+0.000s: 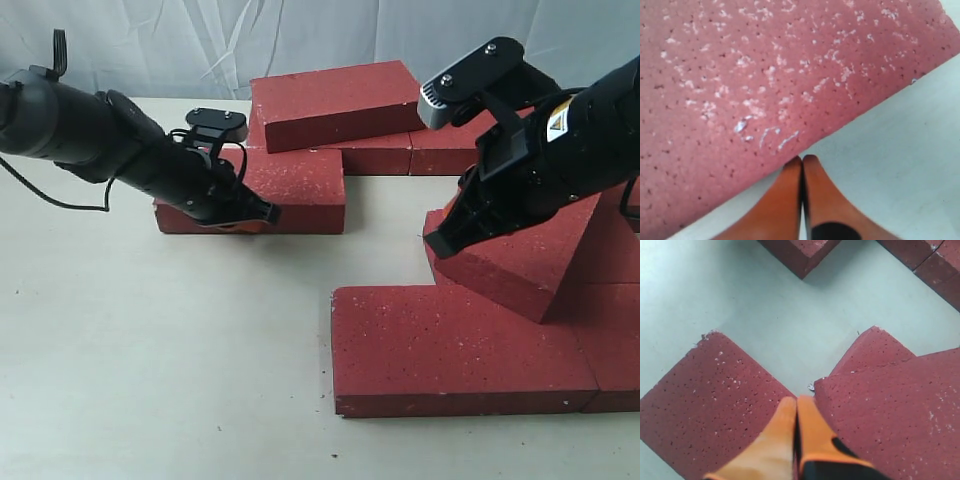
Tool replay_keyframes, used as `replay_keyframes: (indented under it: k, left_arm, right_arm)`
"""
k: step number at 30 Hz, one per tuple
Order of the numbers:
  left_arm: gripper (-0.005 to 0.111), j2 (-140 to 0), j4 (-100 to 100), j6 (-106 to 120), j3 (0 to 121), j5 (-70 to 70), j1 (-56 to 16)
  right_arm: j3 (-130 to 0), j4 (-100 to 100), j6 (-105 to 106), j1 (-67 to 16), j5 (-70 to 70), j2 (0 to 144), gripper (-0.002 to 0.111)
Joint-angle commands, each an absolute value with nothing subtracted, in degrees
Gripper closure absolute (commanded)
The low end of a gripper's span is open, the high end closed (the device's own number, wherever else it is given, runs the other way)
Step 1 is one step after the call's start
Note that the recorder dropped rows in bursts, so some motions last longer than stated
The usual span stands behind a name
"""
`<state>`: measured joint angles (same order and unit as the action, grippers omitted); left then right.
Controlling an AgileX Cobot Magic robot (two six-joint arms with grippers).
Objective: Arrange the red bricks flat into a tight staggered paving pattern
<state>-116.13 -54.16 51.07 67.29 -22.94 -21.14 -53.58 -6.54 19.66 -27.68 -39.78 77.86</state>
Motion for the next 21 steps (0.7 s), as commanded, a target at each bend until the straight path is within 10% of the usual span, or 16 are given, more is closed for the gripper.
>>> replay_keyframes:
  k: [1,13,21]
  left_arm:
    - [0.107,-115.9,-53.3,50.9,68.0,-26.1,-21.2]
    - [0.107,-111.6,-34.1,35.9,68.0,-33.1,-20.4]
    - [0.107,-100.7,-27.1,27.5,68.0,-35.1,-7.5]
  right_arm:
    - [-53.4,-6.7,19.8,-27.4,-39.1,78.3,0.109]
    - [-53.4,-6.7,19.8,-27.4,-38.6,79.2,0.109]
    - [-53.4,-11.6,19.7,-27.4,-36.0,81.5,0.109]
